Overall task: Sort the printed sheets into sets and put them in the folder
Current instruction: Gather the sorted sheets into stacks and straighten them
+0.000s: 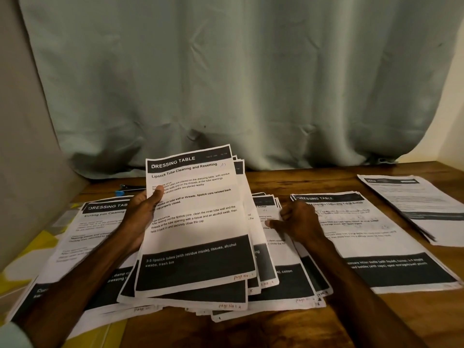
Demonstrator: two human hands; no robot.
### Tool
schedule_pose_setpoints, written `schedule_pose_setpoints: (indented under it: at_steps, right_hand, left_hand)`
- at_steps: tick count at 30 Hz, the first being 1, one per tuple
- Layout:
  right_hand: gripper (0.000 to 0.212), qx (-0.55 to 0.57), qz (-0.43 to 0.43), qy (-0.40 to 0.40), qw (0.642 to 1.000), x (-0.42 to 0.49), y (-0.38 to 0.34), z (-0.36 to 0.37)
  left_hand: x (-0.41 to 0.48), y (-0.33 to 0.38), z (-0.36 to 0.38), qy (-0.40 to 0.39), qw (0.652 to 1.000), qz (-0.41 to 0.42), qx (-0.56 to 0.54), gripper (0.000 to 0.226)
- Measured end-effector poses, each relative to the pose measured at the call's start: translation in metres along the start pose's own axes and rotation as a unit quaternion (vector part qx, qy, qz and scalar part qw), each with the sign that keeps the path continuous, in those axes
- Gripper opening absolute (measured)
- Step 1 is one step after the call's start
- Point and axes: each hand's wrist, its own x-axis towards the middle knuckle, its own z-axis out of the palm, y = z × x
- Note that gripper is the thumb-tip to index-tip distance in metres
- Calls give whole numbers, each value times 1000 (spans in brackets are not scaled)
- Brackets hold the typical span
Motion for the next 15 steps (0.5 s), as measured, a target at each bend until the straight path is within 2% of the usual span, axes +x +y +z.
schedule_pose_setpoints:
  at_steps: [12, 15]
  right_hand:
    - [30, 52, 42, 12, 998, 6, 6, 11]
    - [20, 48, 35, 31, 998, 9, 9, 12]
  left_hand:
    - [-3, 1, 3, 4, 1000, 11, 6, 13]
    - [-2, 1, 2, 6, 1000, 12, 12, 15]
